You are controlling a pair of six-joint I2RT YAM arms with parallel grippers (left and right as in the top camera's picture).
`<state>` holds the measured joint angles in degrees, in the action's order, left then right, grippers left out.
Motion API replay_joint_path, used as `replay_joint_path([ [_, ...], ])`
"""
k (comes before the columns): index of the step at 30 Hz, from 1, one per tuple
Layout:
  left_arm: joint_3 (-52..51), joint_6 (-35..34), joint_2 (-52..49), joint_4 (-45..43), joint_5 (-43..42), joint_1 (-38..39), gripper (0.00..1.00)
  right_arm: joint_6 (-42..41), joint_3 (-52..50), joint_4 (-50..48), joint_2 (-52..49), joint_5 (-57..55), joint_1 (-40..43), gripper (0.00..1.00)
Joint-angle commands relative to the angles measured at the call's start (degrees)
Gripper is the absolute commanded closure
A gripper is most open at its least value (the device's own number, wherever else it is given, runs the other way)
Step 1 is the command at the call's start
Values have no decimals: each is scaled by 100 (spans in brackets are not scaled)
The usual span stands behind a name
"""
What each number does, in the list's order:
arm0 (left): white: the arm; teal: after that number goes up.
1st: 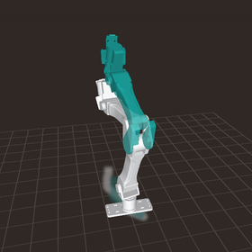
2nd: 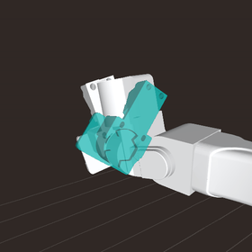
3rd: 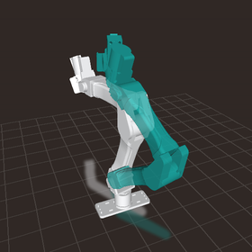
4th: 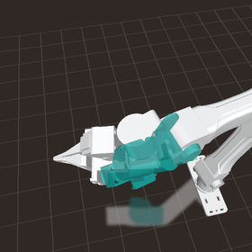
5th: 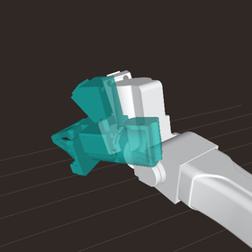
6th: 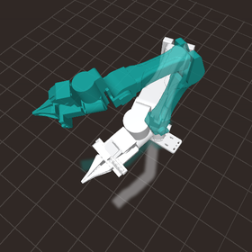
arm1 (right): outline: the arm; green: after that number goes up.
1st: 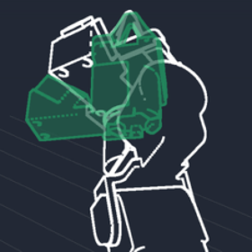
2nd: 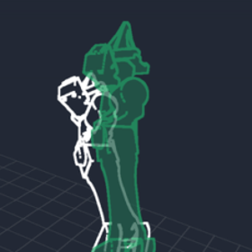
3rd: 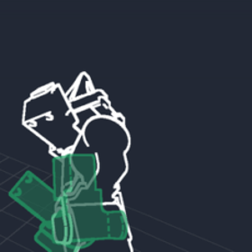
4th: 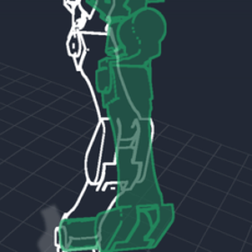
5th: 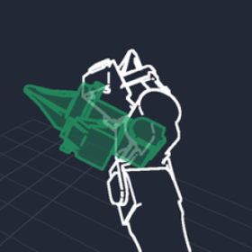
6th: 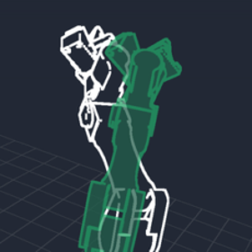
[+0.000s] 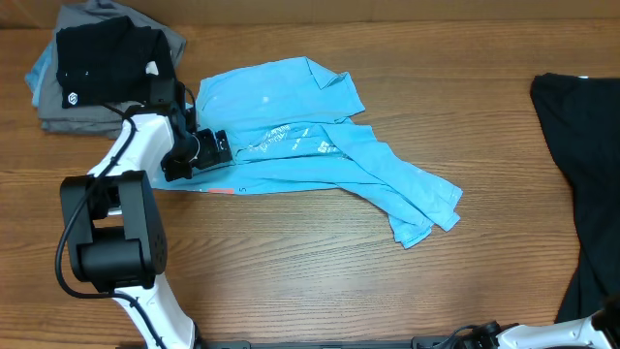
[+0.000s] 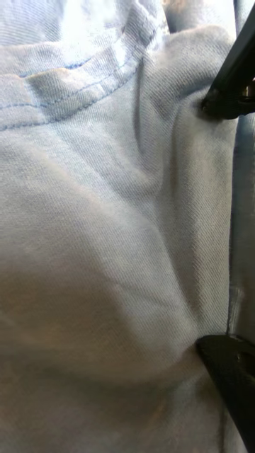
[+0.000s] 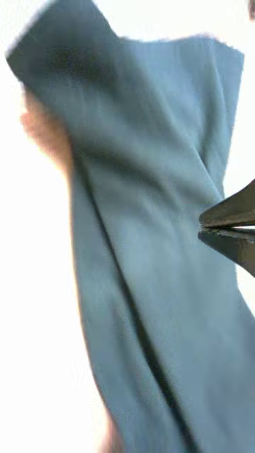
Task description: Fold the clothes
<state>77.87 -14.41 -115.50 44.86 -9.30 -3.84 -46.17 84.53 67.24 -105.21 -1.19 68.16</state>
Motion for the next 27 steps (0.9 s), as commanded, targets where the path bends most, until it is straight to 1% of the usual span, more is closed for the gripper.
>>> replay_joint_path([
  [1,-273,118,-286,-52,-927,55,0,835,297,-243,643,2590,-470,75],
  [2,-273,120,-286,-50,-973,57,0,1049,297,-337,734,3032,-623,61],
  [3,-273,138,-286,-50,-999,59,0,1259,297,-393,837,3447,-855,50],
  [4,-273,136,-286,-50,-1008,63,0,1399,297,-385,911,3626,-1108,39],
  [5,-273,136,-286,-44,-1008,63,0,1521,297,-361,955,3646,-1355,33],
  [7,-273,138,-286,-26,-1008,63,0,1980,297,-238,986,3526,-1989,28],
  [11,-273,155,-289,-15,-1005,63,0,2284,160,72,955,2321,-3397,20],
  [12,-273,155,-289,-11,-1003,63,0,2282,87,131,933,1886,-3807,15],
  [13,-273,155,-289,-7,-1003,63,0,2282,33,151,903,1574,-4124,0],
  [16,-273,153,-289,7,-1001,63,0,2277,-160,153,754,785,-5060,0],
  [19,-275,155,-289,31,-1001,63,0,2197,-398,96,619,400,-5659,0],
  [23,-275,157,-289,87,-973,63,0,2175,-704,87,509,404,-6006,0],
  [27,-275,155,-289,87,-975,63,0,2181,-1054,153,505,531,-6144,1],
])
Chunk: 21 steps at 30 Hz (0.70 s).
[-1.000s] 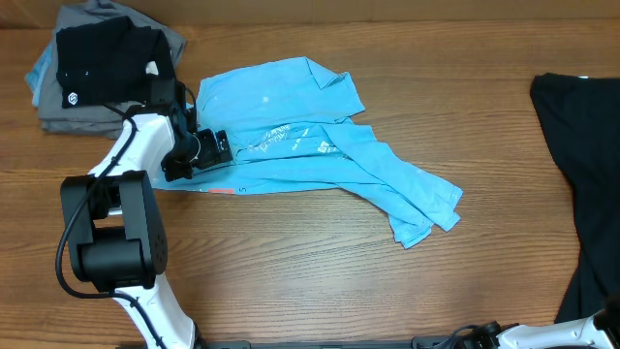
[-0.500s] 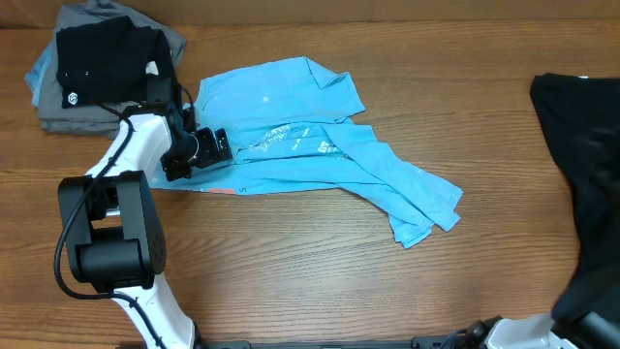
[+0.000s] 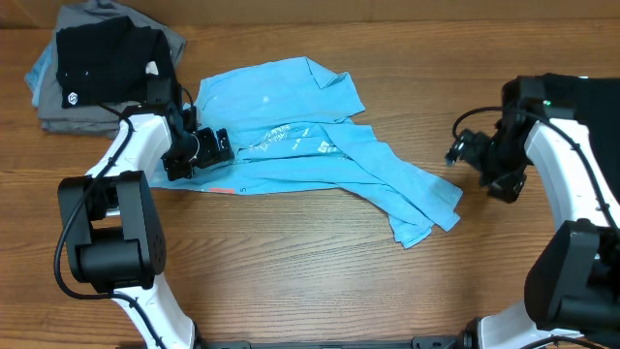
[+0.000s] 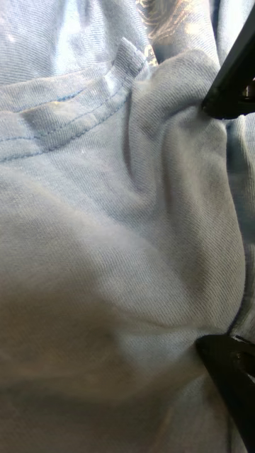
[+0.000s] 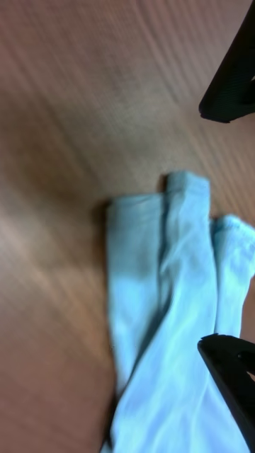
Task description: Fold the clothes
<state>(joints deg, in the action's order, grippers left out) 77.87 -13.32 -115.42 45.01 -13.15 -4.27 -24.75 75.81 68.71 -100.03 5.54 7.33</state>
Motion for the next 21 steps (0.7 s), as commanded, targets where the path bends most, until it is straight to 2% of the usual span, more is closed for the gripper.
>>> replay_joint_path([
  [1,-275,44,-297,70,-595,107,0,39,-299,-7,-13,-144,-87,2],
  [4,-275,42,-297,63,-597,107,0,55,-741,-278,-13,-138,-96,6],
  [10,-275,-42,-297,57,-595,107,0,57,-1711,-1005,-20,400,-96,28],
  [14,-275,-109,-297,57,-599,107,0,55,-2114,-1423,-20,402,-96,47],
  [17,-275,-107,-297,57,-599,107,0,-57,-2129,-1469,-20,396,-96,67],
  [20,-275,-107,-297,61,-601,107,0,-138,-2127,-1561,-20,391,-94,76],
  [21,-275,-107,-297,68,-608,107,1,-225,-2120,-1580,-17,352,-94,89],
])
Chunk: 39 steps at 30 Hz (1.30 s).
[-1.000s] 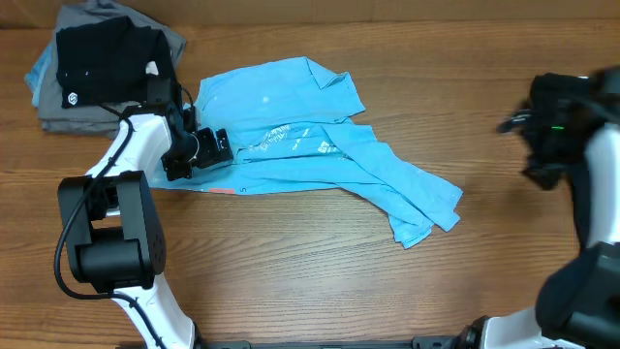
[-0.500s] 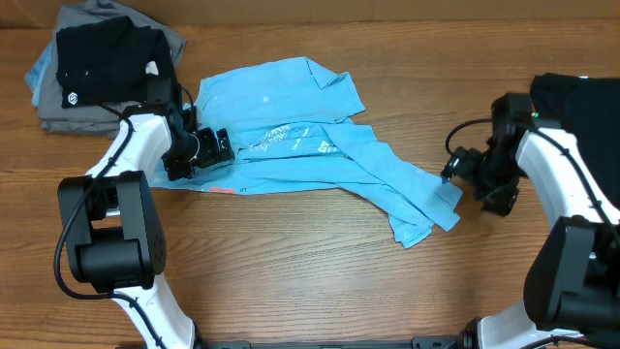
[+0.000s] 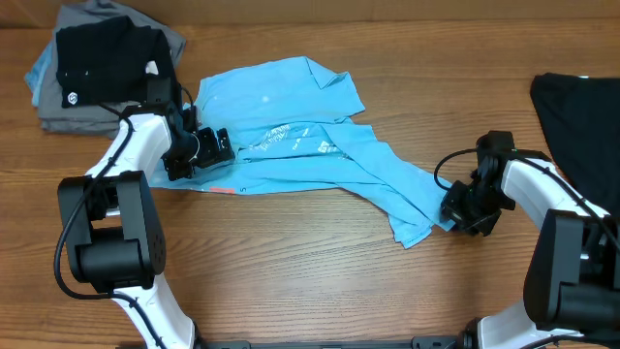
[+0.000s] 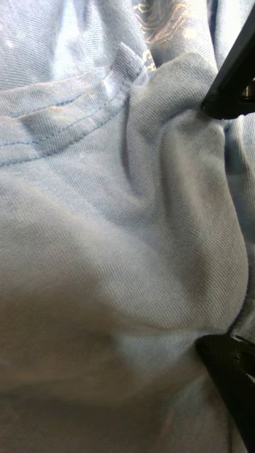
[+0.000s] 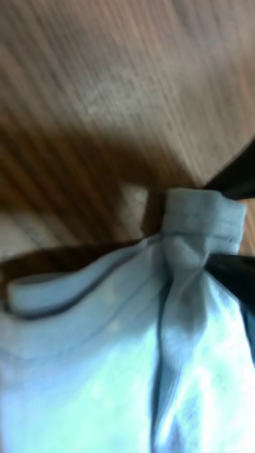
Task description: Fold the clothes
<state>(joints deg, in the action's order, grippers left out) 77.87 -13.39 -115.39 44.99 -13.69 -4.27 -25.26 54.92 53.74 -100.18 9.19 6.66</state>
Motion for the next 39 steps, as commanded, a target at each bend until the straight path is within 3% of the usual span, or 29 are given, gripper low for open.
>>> replay_joint_path([
  [1,-273,-96,-299,85,-568,107,5,-282,-2,-87,-2,-70,-26,96],
  [5,-247,-96,-289,157,-671,109,49,-476,254,35,39,-144,-15,96],
  [7,-192,-96,-275,240,-850,109,75,-675,501,229,164,-208,-15,96],
  [8,-140,-94,-260,299,-994,107,94,-675,619,291,234,-210,-15,96],
  [15,221,153,140,894,-1165,157,96,-673,1786,1123,800,-584,-15,96],
  [19,229,157,688,1119,-726,262,94,-680,2415,1563,1095,-837,-15,96],
  [22,229,138,1172,1375,-221,343,79,-798,2782,1731,1351,-1123,-15,96],
  [23,229,138,1287,1469,-111,356,73,-796,2857,1731,1416,-1185,-15,96],
  [25,229,140,1469,1648,85,365,36,-734,3012,1705,1513,-1360,-15,95],
  [26,229,140,1523,1716,142,365,20,-737,3082,1705,1523,-1484,-15,91],
  [28,229,142,1567,1825,214,365,2,-737,3161,1600,1521,-1788,-13,80],
  [32,210,144,1563,1996,212,365,0,-782,3158,1226,1462,-2319,151,74],
  [34,210,164,1563,2059,212,365,0,-778,3158,966,1375,-2310,354,51],
  [35,210,173,1563,2074,214,365,0,-774,3158,911,1325,-2083,503,20],
  [36,208,184,1563,2076,212,365,0,-776,3158,970,1303,-1845,599,9],
  [39,201,186,1563,2079,214,365,0,-713,3158,1167,1300,-1073,772,0],
])
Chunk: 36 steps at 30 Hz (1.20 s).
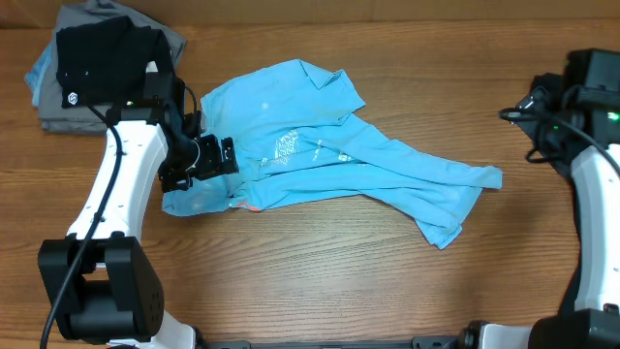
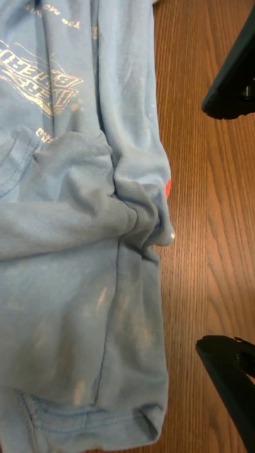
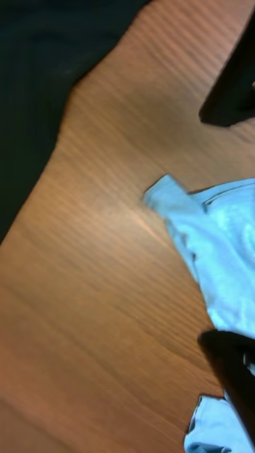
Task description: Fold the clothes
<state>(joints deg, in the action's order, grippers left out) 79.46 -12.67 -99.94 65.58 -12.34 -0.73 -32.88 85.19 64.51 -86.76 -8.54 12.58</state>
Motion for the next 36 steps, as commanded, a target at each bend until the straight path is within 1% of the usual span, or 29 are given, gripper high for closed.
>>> replay_joint_path([
  [1,42,111,17,20,79,11,0,234,131,116,-42,955,188,0],
  [4,42,111,9,17,92,11,0,931,129,170,-42,1784,166,0],
  [7,31,105,-7,17,85,13,0,1353,90,299,-44,2284,46,0],
  [15,-201,-264,-7,28,68,13,0,1338,-72,505,-101,2282,-321,0],
  [21,-356,-273,-7,188,31,13,0,1314,-87,485,-114,2280,-544,0],
  [28,-415,-260,-7,271,-52,13,0,1189,-87,302,-114,2280,-562,0],
  [31,-470,-254,-7,162,-79,13,0,1189,-87,249,-114,2280,-562,0],
  [36,-610,-286,-7,-317,-79,11,0,1189,-87,225,-114,2277,-562,0],
])
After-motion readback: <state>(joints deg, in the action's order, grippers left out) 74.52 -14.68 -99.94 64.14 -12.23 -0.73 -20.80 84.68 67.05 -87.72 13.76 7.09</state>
